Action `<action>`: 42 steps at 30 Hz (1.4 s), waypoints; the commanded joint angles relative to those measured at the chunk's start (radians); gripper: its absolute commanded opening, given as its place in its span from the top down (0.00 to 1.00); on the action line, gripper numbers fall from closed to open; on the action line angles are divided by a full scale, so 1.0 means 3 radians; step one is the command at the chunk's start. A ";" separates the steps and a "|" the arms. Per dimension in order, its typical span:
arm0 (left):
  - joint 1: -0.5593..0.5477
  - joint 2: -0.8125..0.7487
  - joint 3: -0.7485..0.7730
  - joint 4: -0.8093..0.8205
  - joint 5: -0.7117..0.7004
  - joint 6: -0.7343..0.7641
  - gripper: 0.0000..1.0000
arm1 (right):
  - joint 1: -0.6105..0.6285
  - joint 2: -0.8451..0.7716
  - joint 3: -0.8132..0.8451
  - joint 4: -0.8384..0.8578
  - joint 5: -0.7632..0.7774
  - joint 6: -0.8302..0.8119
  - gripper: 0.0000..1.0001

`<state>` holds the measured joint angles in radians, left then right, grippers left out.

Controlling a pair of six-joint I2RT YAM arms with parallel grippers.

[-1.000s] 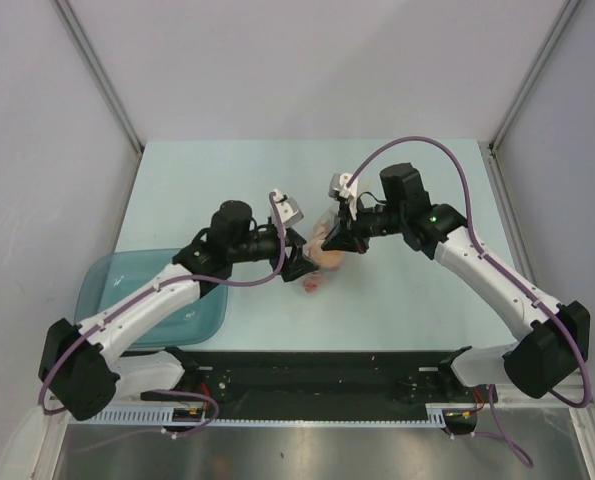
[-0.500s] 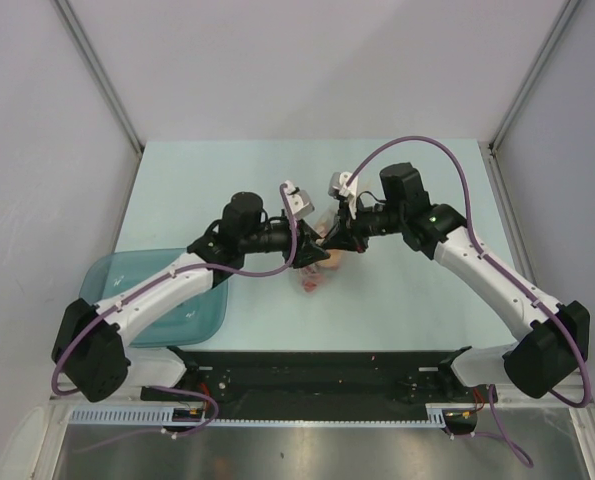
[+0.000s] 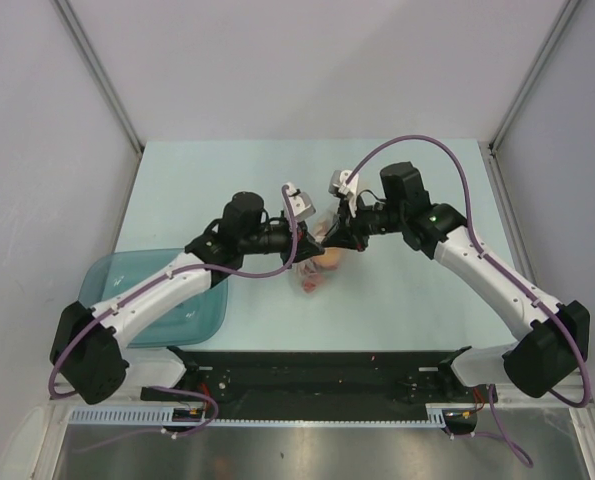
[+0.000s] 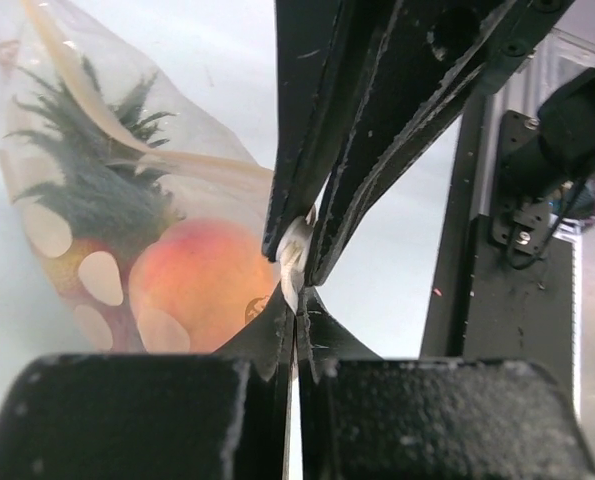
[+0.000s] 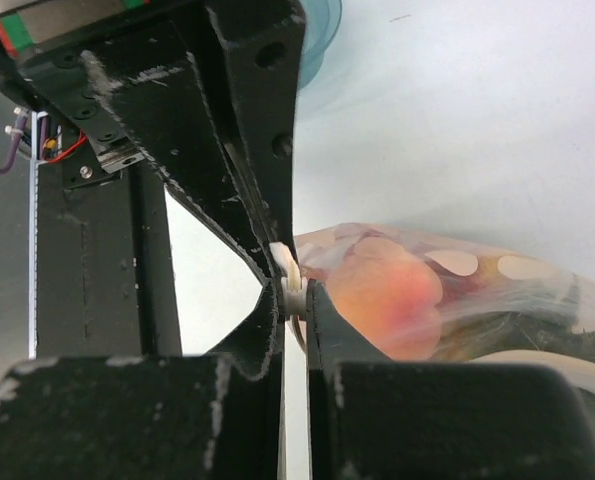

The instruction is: Open the zip-top bag and remove the fake food

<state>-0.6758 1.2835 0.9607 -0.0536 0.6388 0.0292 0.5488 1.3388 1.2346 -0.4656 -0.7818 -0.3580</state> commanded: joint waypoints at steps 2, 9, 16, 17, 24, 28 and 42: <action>0.0074 -0.0315 -0.0150 -0.0082 -0.0436 -0.0030 1.00 | -0.0050 -0.0218 -0.0009 0.0192 0.0407 -0.0013 1.00; 0.0375 -0.0637 -0.0283 -0.0036 -0.0462 -0.0230 1.00 | -0.0239 -0.0520 -0.0428 0.0304 0.0779 -0.0126 1.00; 0.0677 -0.0842 -0.0456 -0.0092 -0.0427 -0.0373 1.00 | -0.0362 -0.0648 -0.0414 0.0090 0.1317 -0.0202 1.00; 0.0759 -0.0842 -0.0487 -0.0077 -0.0401 -0.0389 1.00 | -0.0372 -0.0668 -0.0424 0.0044 0.1368 -0.0258 1.00; 0.1051 -0.0791 -0.0452 0.0035 -0.0350 -0.0552 1.00 | -0.0474 -0.1057 -0.0679 -0.0217 0.1599 -0.0142 1.00; 0.1117 -0.0663 -0.0375 0.0051 -0.0324 -0.0583 1.00 | -0.0510 -0.1363 -0.0848 -0.0472 0.1660 -0.0065 1.00; 0.1143 -0.0300 -0.0099 0.0000 -0.0043 -0.0322 1.00 | -0.0479 -0.1835 -0.0895 -0.0836 0.1292 0.0574 0.52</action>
<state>-0.3592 1.1873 0.8803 -0.0711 0.6220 -0.1207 0.4076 0.7979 0.9138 -0.6605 -0.3847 -0.2634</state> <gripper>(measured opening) 0.003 0.301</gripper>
